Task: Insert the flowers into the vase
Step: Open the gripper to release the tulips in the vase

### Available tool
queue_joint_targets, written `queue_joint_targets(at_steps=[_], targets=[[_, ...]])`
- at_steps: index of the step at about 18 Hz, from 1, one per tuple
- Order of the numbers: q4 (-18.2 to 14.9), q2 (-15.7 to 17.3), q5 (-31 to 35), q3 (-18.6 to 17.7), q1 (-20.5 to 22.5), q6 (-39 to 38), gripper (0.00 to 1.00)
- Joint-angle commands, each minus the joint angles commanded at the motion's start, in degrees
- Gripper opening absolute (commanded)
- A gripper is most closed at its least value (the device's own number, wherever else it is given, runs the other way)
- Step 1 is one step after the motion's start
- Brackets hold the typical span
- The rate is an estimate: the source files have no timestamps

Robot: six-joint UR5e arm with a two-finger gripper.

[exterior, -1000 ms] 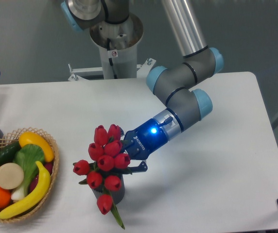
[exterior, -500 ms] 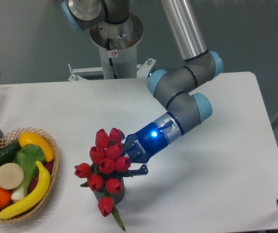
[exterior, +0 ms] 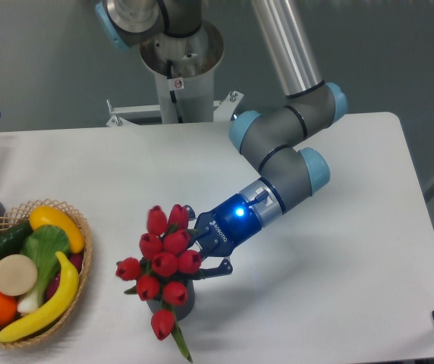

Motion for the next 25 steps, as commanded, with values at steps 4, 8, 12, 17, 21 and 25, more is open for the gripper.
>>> queue_joint_targets(at_steps=[4, 8, 12, 17, 21, 25], targets=[[-0.1, 0.1, 0.0, -0.1, 0.1, -0.1, 0.49], [0.0, 0.1, 0.0, -0.4, 0.1, 0.0, 0.61], [0.0, 0.3, 1.0, -0.4, 0.3, 0.0, 0.82], [0.0, 0.7, 2.9, -0.8, 0.5, 0.1, 1.0], [0.1, 2.7, 3.0, -1.8, 1.3, 0.4, 1.0], [0.4, 6.7, 3.9, -3.6, 3.6, 3.2, 1.0]])
